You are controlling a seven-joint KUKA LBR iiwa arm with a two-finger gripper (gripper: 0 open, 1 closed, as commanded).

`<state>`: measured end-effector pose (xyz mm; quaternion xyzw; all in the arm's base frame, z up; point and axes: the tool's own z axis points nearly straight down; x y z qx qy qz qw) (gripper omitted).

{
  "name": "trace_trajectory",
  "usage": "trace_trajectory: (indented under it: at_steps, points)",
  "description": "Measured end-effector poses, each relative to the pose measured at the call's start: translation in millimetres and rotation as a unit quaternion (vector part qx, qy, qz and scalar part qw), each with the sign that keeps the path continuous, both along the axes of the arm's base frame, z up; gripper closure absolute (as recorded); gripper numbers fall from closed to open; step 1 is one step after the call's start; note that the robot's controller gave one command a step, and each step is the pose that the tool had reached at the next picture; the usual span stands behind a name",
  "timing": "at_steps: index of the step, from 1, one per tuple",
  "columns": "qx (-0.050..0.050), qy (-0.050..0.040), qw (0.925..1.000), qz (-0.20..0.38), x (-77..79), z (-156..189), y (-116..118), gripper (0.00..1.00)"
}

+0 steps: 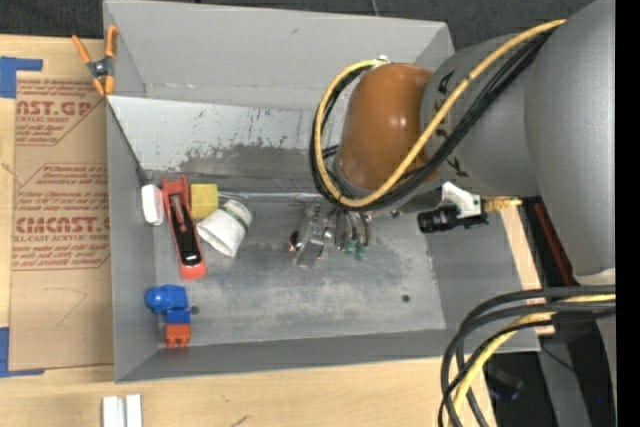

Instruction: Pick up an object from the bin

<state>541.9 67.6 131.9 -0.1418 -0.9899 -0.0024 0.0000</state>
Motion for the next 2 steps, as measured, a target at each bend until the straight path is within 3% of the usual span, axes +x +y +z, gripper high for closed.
trace_trajectory:
  at_steps: [2]
  points:
    - [0.0, -0.0005, 1.0, 0.0, -0.3, 15.3, 0.3, 1.0]
